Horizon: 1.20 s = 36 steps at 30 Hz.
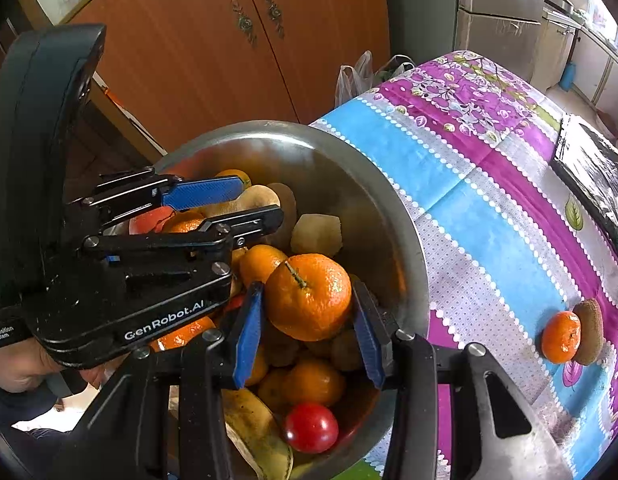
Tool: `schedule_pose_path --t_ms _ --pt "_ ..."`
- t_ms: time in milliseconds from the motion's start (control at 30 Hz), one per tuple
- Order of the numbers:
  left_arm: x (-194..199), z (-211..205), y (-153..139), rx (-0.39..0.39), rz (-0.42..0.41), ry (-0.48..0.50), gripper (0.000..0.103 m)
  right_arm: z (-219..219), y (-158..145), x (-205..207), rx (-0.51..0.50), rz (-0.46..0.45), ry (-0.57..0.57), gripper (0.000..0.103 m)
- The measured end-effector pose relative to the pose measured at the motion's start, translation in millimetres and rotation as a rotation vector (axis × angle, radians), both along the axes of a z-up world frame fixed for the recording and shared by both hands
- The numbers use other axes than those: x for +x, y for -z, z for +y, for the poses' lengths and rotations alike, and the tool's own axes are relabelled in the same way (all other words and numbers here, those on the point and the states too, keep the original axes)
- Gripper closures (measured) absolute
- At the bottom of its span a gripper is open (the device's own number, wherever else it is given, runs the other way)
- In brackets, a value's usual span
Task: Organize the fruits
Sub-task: 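Open the left tool over the bowl while the right tool releases the tangerine into it, then move both tools away from the bowl back over the table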
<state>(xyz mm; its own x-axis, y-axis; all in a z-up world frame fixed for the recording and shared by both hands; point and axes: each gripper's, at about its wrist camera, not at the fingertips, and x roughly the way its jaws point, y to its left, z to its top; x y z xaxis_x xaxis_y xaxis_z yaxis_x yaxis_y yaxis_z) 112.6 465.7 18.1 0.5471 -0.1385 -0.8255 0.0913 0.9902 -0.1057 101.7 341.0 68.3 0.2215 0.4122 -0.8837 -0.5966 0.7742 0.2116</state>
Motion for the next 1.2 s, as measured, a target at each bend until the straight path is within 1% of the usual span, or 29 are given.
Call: schedule_pose_path --t_ms 200,233,267,333,400,433,467,500,633,700,767,833,867,900,933,967,1000,1033,1067,1100,1133,1167,1200 --pt "0 -3 0 -0.003 0.001 0.006 0.058 1 2 -2 0.000 0.000 -0.004 0.056" --pt "0 -3 -1 -0.004 0.000 0.007 0.056 0 3 -2 0.000 0.000 -0.002 0.056" --pt "0 -3 -1 0.005 -0.002 0.001 0.052 0 2 -2 -0.001 -0.001 0.001 0.056" --pt "0 -1 -2 0.021 -0.010 -0.016 0.046 -2 2 -1 0.002 -0.001 0.008 0.055" --pt "0 2 -4 0.013 -0.016 -0.021 0.041 -4 -1 -1 0.006 -0.003 0.015 0.055" --pt "0 3 -5 0.019 -0.021 -0.026 0.039 -4 -2 -1 0.007 -0.005 0.015 0.053" --pt "-1 4 -6 0.022 -0.023 -0.028 0.038 -4 -3 -1 0.007 -0.008 0.016 0.048" --pt "-1 5 -7 0.019 -0.025 -0.033 0.038 -5 -4 -1 0.006 -0.015 0.020 0.044" --pt "-1 9 -11 0.019 -0.039 -0.045 0.035 -6 -11 -3 0.008 -0.036 0.025 0.043" --pt "-2 11 -14 0.018 -0.049 -0.052 0.032 -8 -18 -4 0.009 -0.059 0.037 0.042" --pt "-2 11 -18 0.024 -0.063 -0.055 0.031 -14 -27 -7 0.015 -0.099 0.055 0.042" --pt "-4 8 -27 0.030 -0.090 -0.047 0.031 -30 -44 -13 0.029 -0.184 0.097 0.042" --pt "-7 4 -36 0.028 -0.119 -0.038 0.031 -39 -51 -16 0.036 -0.218 0.120 0.039" --pt "-9 0 -44 0.026 -0.145 -0.027 0.031 -49 -57 -19 0.043 -0.253 0.146 0.037" --pt "-12 -7 -52 0.023 -0.174 -0.009 0.031 -68 -67 -25 0.051 -0.311 0.197 0.037" --pt "-18 -19 -65 0.017 -0.214 0.029 0.031 -78 -71 -28 0.052 -0.338 0.224 0.034" --pt "-21 -29 -73 0.008 -0.240 0.059 0.030 -94 -75 -32 0.052 -0.370 0.266 0.026" --pt "-27 -44 -83 -0.004 -0.275 0.102 0.028 -118 -78 -38 0.056 -0.396 0.324 0.021" --pt "-31 -55 -89 -0.015 -0.295 0.135 0.020 -136 -77 -42 0.050 -0.406 0.367 0.012" --pt "-38 -75 -97 -0.042 -0.316 0.195 0.015 -148 -75 -46 0.042 -0.409 0.396 0.011" --pt "-40 -88 -101 -0.060 -0.322 0.232 0.006 -169 -69 -50 0.020 -0.401 0.444 0.011" --pt "-46 -110 -103 -0.081 -0.324 0.288 0.004 -190 -58 -54 -0.017 -0.377 0.484 0.011" --pt "-49 -129 -103 -0.093 -0.316 0.330 0.004 -208 -49 -57 -0.047 -0.346 0.513 0.011"
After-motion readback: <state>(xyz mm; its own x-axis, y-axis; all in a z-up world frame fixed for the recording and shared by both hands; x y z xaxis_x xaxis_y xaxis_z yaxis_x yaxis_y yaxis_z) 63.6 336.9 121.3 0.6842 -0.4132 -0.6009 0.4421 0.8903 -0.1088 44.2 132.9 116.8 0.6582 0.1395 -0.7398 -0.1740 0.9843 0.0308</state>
